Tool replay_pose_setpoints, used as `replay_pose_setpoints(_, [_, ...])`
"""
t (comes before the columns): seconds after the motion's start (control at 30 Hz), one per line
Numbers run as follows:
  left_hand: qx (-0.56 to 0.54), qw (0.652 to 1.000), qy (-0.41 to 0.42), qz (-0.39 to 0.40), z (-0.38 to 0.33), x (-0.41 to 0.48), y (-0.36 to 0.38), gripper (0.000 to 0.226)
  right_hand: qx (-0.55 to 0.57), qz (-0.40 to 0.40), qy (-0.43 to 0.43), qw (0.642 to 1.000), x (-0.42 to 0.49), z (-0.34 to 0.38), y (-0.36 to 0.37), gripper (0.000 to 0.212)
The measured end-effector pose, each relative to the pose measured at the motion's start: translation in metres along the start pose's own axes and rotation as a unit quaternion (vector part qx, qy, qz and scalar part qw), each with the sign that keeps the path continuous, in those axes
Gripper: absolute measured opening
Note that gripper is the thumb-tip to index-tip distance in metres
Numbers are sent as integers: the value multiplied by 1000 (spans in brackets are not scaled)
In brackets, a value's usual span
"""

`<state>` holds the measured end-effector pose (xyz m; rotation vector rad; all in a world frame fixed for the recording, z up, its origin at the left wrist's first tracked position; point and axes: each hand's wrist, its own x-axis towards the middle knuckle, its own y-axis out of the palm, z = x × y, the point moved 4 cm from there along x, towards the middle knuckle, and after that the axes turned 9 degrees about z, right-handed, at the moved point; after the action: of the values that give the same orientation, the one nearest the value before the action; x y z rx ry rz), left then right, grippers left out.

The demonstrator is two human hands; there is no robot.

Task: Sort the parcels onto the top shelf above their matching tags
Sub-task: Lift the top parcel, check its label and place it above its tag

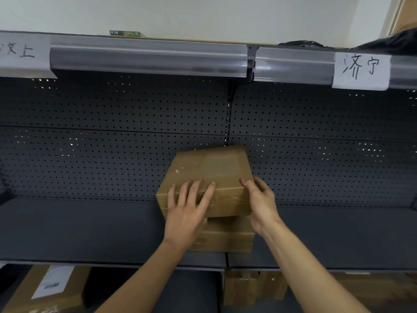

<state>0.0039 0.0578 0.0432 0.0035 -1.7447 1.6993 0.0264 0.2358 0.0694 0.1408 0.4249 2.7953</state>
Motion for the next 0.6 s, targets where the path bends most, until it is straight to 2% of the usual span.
replay_pose_setpoints(0.17, [-38,998,-23,-40,7,-5,-10,106,-93,14,-41,995,-17,6,-9,87])
replay_pose_setpoints(0.23, [-105,991,-61,-52,13,-9,-13,108,-112,24,-59,992,-20,5,-16,74])
replay_pose_setpoints(0.3, [-243,959,-119,-86,20,-13,-18,107,-104,27,-51,993,-22,-2,-26,62])
replay_pose_setpoints(0.37, [-418,883,-182,-112,24,-18,-26,106,-105,32,-23,994,-22,-13,-33,59])
replay_pose_setpoints(0.43, [-541,799,-234,-121,24,-23,-24,108,-111,37,2,993,-23,-26,-38,54])
replay_pose_setpoints(0.53, [-663,682,-285,-116,21,-27,-17,106,-134,51,31,989,-29,-41,-36,51])
replay_pose_setpoints(0.6, [-729,602,-308,-105,15,-29,-11,93,-154,77,58,983,-36,-50,-30,64])
